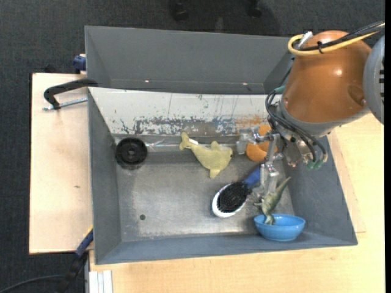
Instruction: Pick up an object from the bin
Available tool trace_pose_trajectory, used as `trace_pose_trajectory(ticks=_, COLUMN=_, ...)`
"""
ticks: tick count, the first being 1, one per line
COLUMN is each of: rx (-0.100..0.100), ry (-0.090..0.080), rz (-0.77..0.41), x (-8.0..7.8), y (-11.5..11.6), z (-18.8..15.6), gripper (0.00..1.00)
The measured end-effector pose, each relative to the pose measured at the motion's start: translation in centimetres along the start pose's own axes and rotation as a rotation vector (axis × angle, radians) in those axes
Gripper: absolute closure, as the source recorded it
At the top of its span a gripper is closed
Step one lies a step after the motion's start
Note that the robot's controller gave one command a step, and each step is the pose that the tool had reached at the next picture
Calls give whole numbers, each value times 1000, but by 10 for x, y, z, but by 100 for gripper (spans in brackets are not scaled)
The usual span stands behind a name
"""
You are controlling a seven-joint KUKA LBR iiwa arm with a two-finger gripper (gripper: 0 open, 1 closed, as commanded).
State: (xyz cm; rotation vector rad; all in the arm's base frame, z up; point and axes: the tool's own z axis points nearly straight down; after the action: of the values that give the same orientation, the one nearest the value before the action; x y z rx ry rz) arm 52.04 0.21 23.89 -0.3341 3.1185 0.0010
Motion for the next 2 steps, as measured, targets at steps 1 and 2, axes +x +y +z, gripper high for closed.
trace_pose_trajectory(ticks=1, rx=-3, ry=12, rz=-77, x=11, y=16, z=95, gripper=0)
trace_pose_trajectory(ticks=2, rx=-2, ry=8, rz=-533, x=-22, y=14, z=166, gripper=0)
